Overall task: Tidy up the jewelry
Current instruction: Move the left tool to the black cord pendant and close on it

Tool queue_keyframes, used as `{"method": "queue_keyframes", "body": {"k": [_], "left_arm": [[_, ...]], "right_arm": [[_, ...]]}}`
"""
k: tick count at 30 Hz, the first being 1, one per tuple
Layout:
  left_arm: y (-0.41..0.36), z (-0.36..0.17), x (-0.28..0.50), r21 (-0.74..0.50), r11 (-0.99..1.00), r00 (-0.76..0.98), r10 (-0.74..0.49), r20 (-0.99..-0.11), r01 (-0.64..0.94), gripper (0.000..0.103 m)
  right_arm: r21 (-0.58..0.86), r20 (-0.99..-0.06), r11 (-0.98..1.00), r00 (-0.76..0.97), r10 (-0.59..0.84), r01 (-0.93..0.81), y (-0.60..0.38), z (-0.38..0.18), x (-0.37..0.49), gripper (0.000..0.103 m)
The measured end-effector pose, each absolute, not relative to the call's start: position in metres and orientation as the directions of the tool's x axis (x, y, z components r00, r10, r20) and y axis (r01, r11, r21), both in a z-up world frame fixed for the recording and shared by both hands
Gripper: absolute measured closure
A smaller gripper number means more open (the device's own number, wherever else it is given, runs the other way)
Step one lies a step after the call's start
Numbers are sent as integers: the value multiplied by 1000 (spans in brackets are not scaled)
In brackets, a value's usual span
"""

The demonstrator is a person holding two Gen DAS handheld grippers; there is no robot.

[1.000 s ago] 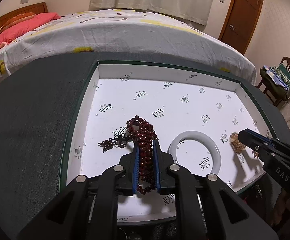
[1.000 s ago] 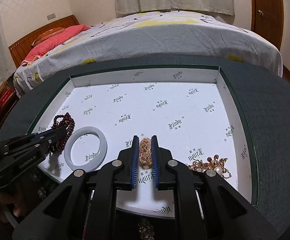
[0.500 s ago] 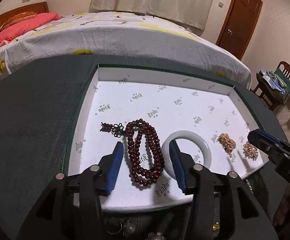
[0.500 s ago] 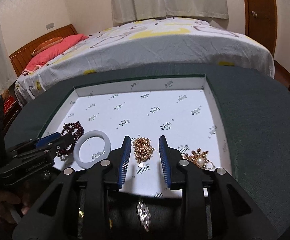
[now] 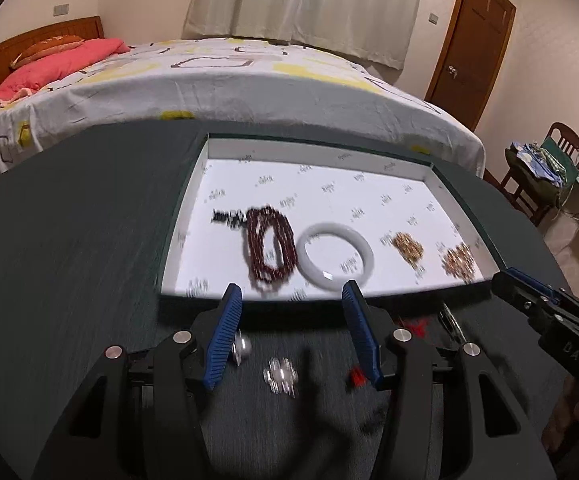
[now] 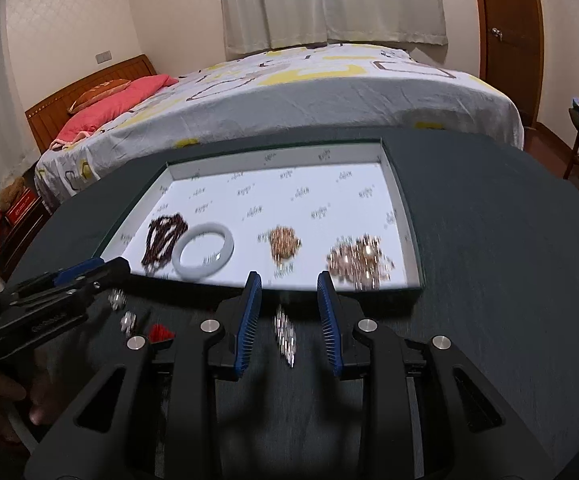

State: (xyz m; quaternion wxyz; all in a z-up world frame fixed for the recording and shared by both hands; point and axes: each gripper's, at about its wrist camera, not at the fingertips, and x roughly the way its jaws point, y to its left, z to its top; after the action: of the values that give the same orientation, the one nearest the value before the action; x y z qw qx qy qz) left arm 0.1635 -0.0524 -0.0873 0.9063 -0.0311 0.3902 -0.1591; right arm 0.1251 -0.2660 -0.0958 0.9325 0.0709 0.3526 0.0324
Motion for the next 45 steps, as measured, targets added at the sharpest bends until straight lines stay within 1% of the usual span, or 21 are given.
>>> {"method": "queue_keyframes", "body": {"k": [8, 16, 28, 32, 35, 37, 41, 43, 45], "left_arm": [[-56, -84, 120, -172, 949, 653, -307, -693, 264, 51], [-69, -96, 90, -188, 944, 623, -320, -714, 271, 51], [-92, -113, 69, -189, 933, 587, -342, -734, 307, 51], [-101, -119, 68, -170, 931, 578, -337, -743, 324, 51], [-104, -122, 67, -152, 930, 573, -330, -750, 336, 55], [-105, -126, 69, -149, 929, 561, -326, -761, 338, 62], [-104, -128, 66, -121, 929, 574, -314, -756, 349, 69], [-103, -129, 65, -111, 928, 578, -311, -754, 355, 81], [-103, -130, 64, -108, 926, 579, -314, -753, 362, 81]], "right_arm": [[161, -665, 987, 738, 113, -6, -270, -106, 84, 74], [162, -668, 987, 736, 108, 2, -276, -113, 51, 74], [169, -672, 985, 735, 91, 33, -288, -122, 23, 74], [167, -668, 985, 738, 91, 29, -287, -120, 22, 74], [168, -667, 985, 739, 94, 26, -286, -120, 21, 74], [169, -667, 985, 739, 95, 25, -285, -120, 21, 74], [169, -668, 985, 738, 95, 26, -285, -120, 21, 74], [168, -669, 985, 737, 94, 27, -285, -120, 21, 74], [168, -671, 985, 736, 94, 27, -284, -120, 21, 74]]}}
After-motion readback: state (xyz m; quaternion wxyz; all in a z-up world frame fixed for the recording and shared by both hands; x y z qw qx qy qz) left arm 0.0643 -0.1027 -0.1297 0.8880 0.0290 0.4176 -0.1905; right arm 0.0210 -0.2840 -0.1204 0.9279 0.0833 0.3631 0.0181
